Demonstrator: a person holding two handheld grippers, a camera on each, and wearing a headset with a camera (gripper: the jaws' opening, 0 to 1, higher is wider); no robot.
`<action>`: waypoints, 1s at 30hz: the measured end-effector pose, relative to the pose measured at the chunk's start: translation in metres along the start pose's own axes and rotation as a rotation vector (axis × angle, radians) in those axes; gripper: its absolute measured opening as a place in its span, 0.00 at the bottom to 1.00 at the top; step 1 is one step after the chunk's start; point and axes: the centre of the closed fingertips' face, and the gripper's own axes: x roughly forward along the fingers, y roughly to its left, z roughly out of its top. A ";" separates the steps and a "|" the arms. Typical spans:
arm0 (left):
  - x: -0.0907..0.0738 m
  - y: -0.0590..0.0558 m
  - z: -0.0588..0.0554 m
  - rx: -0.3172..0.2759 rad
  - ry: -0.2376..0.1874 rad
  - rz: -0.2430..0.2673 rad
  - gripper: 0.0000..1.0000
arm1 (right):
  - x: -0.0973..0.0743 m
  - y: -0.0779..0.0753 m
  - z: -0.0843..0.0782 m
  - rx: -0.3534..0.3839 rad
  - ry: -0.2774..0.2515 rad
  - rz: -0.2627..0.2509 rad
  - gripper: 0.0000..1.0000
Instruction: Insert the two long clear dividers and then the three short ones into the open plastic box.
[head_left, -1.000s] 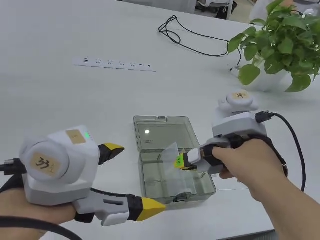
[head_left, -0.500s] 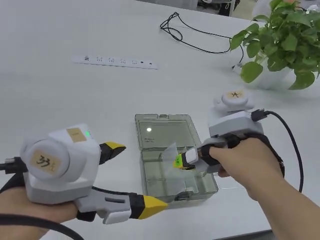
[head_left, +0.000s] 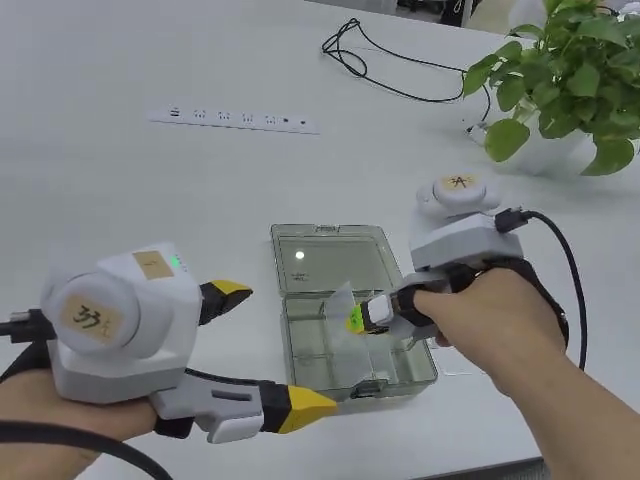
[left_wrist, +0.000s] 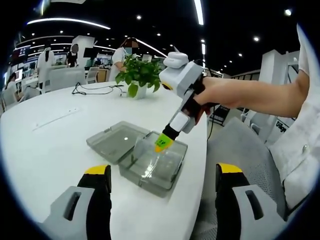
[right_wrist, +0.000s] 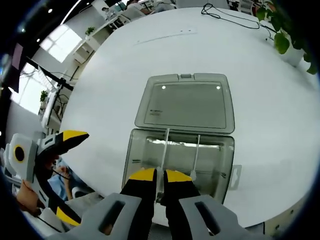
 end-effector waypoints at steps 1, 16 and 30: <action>0.000 0.000 0.000 0.000 0.000 0.000 0.87 | 0.000 0.000 0.000 -0.002 0.001 -0.002 0.07; 0.000 0.000 -0.003 -0.010 0.006 0.003 0.87 | 0.005 0.006 0.000 -0.164 0.013 -0.087 0.07; 0.000 0.003 -0.003 -0.007 0.011 0.011 0.87 | 0.014 0.008 -0.001 -0.125 -0.023 0.029 0.08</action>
